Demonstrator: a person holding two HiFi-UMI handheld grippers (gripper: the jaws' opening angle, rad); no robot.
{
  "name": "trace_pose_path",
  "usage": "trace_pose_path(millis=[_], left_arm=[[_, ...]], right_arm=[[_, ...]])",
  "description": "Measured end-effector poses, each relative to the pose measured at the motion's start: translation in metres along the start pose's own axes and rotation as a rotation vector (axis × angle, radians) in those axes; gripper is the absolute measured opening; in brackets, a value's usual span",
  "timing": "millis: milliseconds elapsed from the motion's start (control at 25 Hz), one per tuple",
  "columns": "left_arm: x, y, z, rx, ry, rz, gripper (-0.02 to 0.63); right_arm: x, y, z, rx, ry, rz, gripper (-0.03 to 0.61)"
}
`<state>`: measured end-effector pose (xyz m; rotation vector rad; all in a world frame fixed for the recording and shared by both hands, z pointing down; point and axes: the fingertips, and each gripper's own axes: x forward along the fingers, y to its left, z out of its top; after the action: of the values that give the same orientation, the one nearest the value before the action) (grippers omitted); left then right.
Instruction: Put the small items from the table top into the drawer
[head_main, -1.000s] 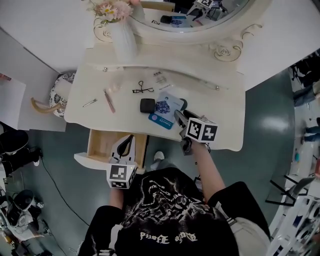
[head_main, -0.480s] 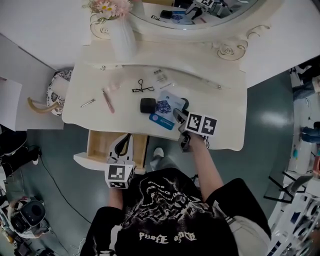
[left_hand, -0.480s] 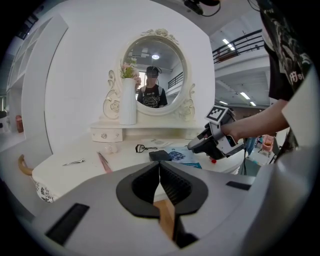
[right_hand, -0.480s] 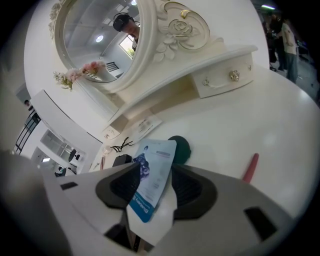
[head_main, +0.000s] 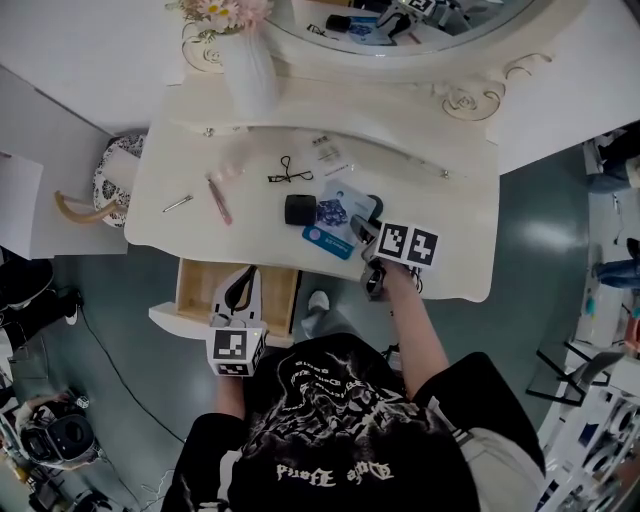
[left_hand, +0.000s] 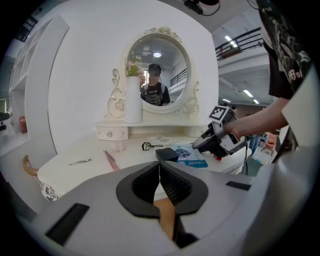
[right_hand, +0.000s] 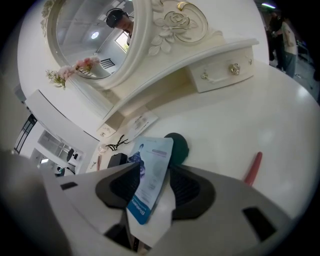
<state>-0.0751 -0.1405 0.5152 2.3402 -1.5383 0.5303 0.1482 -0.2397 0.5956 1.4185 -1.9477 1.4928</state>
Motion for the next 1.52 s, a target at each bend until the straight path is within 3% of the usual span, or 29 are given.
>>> trace_pose_path(millis=[240,400,680,1080,1240,1520], left_arm=[[0.003,-0.003,0.0,0.013,0.005,-0.016,0.015],[0.001,-0.003,-0.002,0.013,0.011,-0.009,0.015],[-0.005,0.003,-0.007,-0.002,0.014,0.013,0.015],[-0.007,0.003,-0.008,0.011,0.019,0.011,0.015],[-0.007,0.004,-0.008,0.003,0.024,0.016,0.015],[-0.009,0.004,-0.009,0.007,0.019,0.018,0.015]], right_arm=[[0.0,-0.002,-0.001,-0.012,-0.005,-0.036,0.185],[0.0,-0.01,-0.002,-0.03,-0.012,-0.088,0.106],[0.001,-0.008,-0.001,0.015,-0.019,-0.053,0.103],[0.001,-0.01,0.0,0.033,-0.033,-0.051,0.061],[0.001,-0.01,0.001,0.056,-0.047,-0.045,0.014],[-0.002,-0.007,0.003,0.101,-0.082,-0.007,0.011]])
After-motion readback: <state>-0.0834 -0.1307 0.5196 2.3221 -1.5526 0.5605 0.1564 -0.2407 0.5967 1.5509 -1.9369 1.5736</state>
